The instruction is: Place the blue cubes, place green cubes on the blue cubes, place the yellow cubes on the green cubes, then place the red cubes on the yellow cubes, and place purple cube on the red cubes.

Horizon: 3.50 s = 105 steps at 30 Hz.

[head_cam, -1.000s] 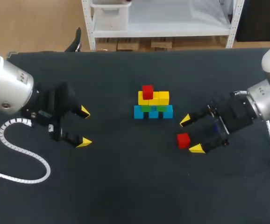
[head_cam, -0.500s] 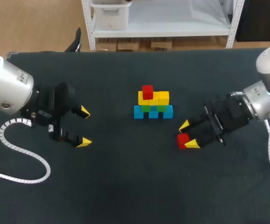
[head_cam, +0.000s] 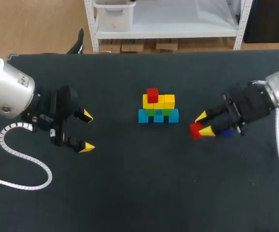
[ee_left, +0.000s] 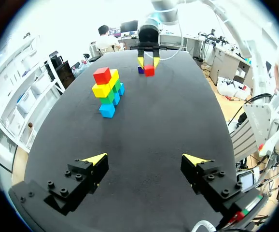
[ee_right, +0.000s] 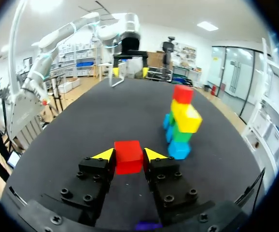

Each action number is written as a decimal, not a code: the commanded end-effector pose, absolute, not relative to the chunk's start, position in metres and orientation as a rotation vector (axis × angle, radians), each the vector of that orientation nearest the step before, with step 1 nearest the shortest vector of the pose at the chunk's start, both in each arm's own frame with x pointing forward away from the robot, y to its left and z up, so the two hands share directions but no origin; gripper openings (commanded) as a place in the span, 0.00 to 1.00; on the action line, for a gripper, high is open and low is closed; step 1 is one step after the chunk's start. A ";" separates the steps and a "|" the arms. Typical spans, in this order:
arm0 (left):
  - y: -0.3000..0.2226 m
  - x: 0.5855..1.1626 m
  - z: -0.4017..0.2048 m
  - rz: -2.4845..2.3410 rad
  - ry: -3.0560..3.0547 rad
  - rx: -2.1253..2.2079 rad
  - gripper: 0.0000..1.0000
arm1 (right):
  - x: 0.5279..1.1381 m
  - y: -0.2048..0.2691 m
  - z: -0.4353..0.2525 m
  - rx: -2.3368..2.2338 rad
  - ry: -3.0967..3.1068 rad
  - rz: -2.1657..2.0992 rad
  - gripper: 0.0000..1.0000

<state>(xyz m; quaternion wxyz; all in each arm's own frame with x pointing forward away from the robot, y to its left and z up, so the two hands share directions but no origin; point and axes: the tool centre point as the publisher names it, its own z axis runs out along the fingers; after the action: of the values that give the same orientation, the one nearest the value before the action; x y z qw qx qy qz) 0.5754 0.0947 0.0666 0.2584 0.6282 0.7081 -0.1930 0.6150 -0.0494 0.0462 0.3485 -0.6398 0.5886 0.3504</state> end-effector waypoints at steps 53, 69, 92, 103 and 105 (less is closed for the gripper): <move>0.096 0.574 0.066 -0.525 1.912 1.700 1.00 | 0.702 0.024 0.103 -1.352 1.676 0.672 0.00; 0.096 0.574 0.066 -0.525 1.912 1.700 1.00 | 0.698 0.032 0.098 -1.368 1.672 0.706 0.00; 0.096 0.574 0.066 -0.525 1.912 1.700 1.00 | 0.698 0.038 0.093 -1.381 1.670 0.729 0.00; 0.096 0.574 0.066 -0.525 1.912 1.700 1.00 | 0.699 0.040 0.091 -1.381 1.673 0.737 0.00; 0.096 0.574 0.066 -0.525 1.912 1.700 1.00 | 0.699 0.040 0.091 -1.381 1.673 0.738 0.00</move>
<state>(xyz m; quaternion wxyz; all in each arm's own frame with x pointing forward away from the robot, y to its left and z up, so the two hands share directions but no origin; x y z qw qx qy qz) 0.5754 0.0948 0.0665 0.2585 0.6281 0.7081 -0.1930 0.6973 0.0391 0.0913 0.4134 -0.5487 0.6652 0.2925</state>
